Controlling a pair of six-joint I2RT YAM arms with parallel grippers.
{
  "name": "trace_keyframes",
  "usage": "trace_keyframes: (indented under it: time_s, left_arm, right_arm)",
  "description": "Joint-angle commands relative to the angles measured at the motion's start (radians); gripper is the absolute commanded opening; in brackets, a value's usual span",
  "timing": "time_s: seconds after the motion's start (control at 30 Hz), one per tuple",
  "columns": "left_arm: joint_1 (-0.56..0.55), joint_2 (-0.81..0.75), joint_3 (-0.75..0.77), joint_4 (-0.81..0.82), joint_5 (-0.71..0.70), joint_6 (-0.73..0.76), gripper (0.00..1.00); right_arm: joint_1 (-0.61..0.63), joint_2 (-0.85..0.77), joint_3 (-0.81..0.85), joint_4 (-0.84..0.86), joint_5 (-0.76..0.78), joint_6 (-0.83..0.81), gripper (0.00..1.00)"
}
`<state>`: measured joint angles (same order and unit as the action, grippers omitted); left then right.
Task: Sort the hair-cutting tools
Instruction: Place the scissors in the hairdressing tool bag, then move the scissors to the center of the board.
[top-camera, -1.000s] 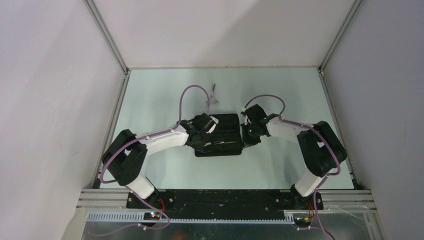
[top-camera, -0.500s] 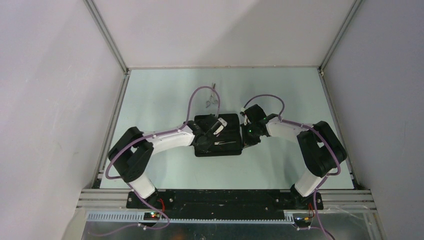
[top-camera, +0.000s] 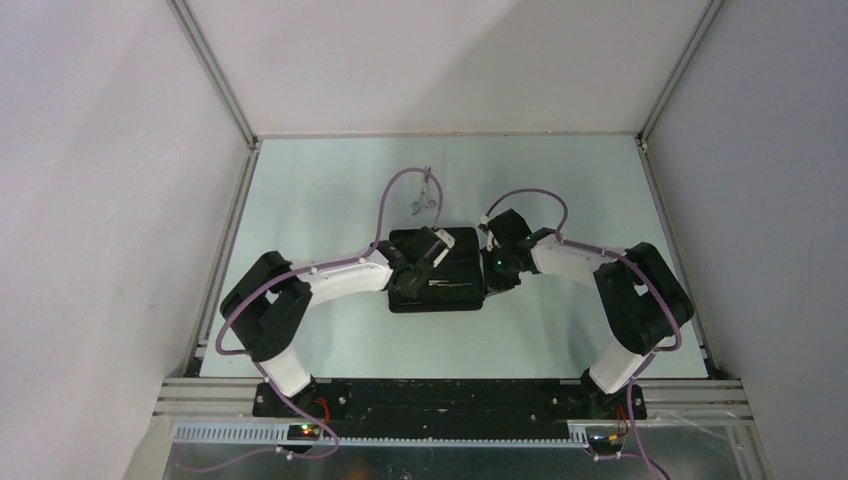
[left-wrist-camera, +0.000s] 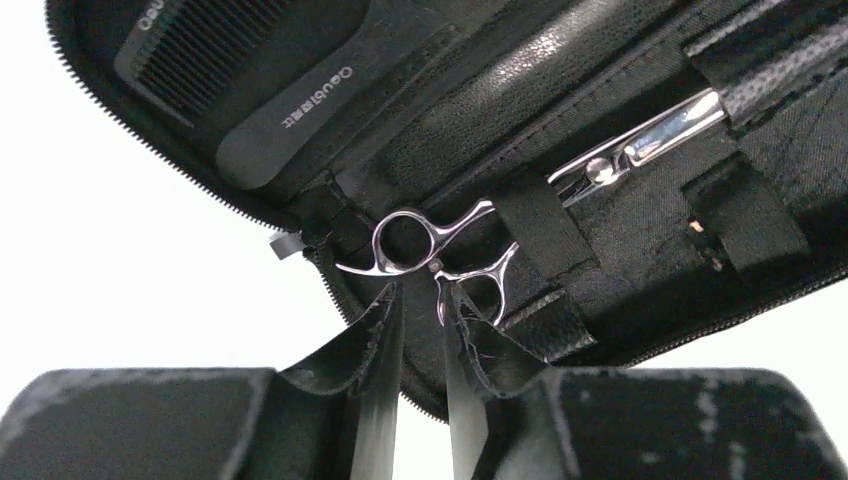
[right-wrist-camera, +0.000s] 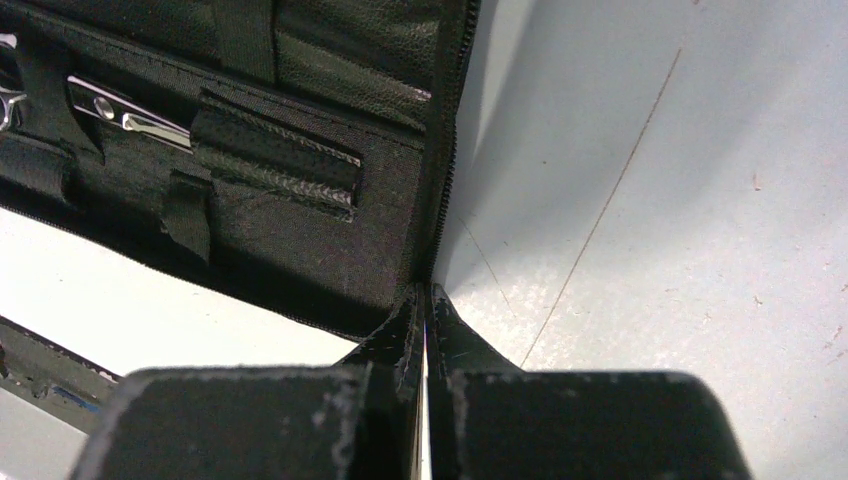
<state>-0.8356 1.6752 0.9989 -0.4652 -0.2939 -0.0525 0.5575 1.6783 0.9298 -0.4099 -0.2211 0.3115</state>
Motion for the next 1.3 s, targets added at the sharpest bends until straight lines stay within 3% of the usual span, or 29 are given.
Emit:
trace_keyframes:
  time_s: [0.0, 0.17, 0.3, 0.47, 0.53, 0.67, 0.8, 0.93, 1.13, 1.27]
  left_arm:
    - [0.003, -0.011, 0.019, 0.052, -0.105, -0.015, 0.27]
    - [0.006, -0.008, 0.036, 0.04, -0.072, -0.053, 0.34]
    - [0.006, -0.097, 0.054, 0.01, -0.017, -0.096, 0.45]
    - [0.083, -0.236, 0.12, -0.016, 0.072, -0.148, 0.75]
    - [0.166, -0.243, 0.166, -0.015, 0.092, -0.181, 0.86]
    - [0.275, -0.169, 0.282, -0.02, 0.076, -0.245, 0.98]
    - [0.332, -0.018, 0.482, -0.071, 0.037, -0.279, 0.99]
    - [0.353, 0.172, 0.648, -0.098, 0.0, -0.265, 0.95]
    - [0.363, 0.382, 0.844, -0.146, 0.014, -0.25, 0.82]
    - [0.363, 0.465, 0.905, -0.176, 0.047, -0.246, 0.65]
  right_arm:
    - [0.025, 0.022, -0.011, 0.003, 0.019, -0.026, 0.0]
    - [0.027, 0.019, -0.011, 0.0, 0.018, -0.028, 0.0]
    - [0.025, 0.016, -0.01, -0.001, 0.018, -0.027, 0.0]
    - [0.016, -0.015, -0.001, -0.012, 0.019, -0.012, 0.0]
    - [0.015, -0.032, 0.013, -0.019, 0.023, -0.008, 0.03]
    - [0.014, -0.071, 0.045, -0.039, 0.039, -0.001, 0.23]
    - [0.018, -0.122, 0.074, -0.062, 0.083, -0.002, 0.52]
    - [0.02, -0.187, 0.081, -0.072, 0.14, -0.004, 0.68]
    - [0.02, -0.279, 0.076, -0.106, 0.235, -0.006, 0.77]
    - [0.016, -0.322, 0.06, -0.124, 0.279, -0.001, 0.77]
